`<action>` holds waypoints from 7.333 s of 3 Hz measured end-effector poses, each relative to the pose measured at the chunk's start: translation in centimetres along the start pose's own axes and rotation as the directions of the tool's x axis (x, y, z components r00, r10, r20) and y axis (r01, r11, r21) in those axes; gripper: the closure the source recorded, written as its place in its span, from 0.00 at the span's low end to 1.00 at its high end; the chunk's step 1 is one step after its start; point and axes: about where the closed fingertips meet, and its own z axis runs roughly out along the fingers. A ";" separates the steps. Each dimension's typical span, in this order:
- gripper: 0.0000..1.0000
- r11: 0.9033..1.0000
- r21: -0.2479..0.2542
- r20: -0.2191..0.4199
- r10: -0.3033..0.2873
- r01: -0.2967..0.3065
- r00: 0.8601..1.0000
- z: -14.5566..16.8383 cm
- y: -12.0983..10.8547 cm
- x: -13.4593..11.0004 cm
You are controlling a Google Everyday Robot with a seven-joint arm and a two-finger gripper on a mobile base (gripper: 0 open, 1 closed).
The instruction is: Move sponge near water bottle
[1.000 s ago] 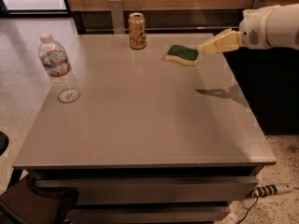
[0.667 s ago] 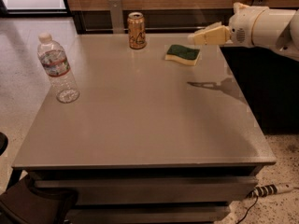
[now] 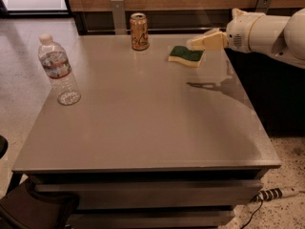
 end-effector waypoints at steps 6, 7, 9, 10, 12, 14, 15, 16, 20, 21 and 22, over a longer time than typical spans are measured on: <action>0.00 0.971 -0.142 -0.077 0.183 -0.192 0.980 8.7 0.2 11.9; 0.00 0.965 -0.157 -0.087 0.198 -0.210 0.976 9.0 0.5 12.8; 0.48 0.963 -0.168 -0.089 0.198 -0.211 0.976 9.6 1.1 12.8; 0.73 0.963 -0.168 -0.089 0.198 -0.211 0.976 9.5 1.1 12.7; 1.00 0.963 -0.168 -0.089 0.198 -0.211 0.976 9.5 1.1 12.6; 1.00 0.965 -0.190 -0.093 0.166 -0.182 0.982 8.6 1.4 10.2; 1.00 0.968 -0.193 -0.082 0.149 -0.162 0.986 6.9 2.4 7.7; 1.00 0.966 -0.210 -0.078 0.137 -0.150 0.988 5.8 4.3 6.0; 1.00 0.932 -0.330 -0.028 0.150 -0.150 0.988 5.1 23.2 -1.5; 1.00 0.909 -0.407 -0.035 0.078 -0.086 0.996 4.7 26.2 -1.7; 0.77 0.904 -0.419 -0.037 0.070 -0.079 0.997 4.7 26.7 -1.8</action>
Offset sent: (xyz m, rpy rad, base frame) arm 0.0452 -0.0105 -0.0965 0.1209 0.0540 -0.0837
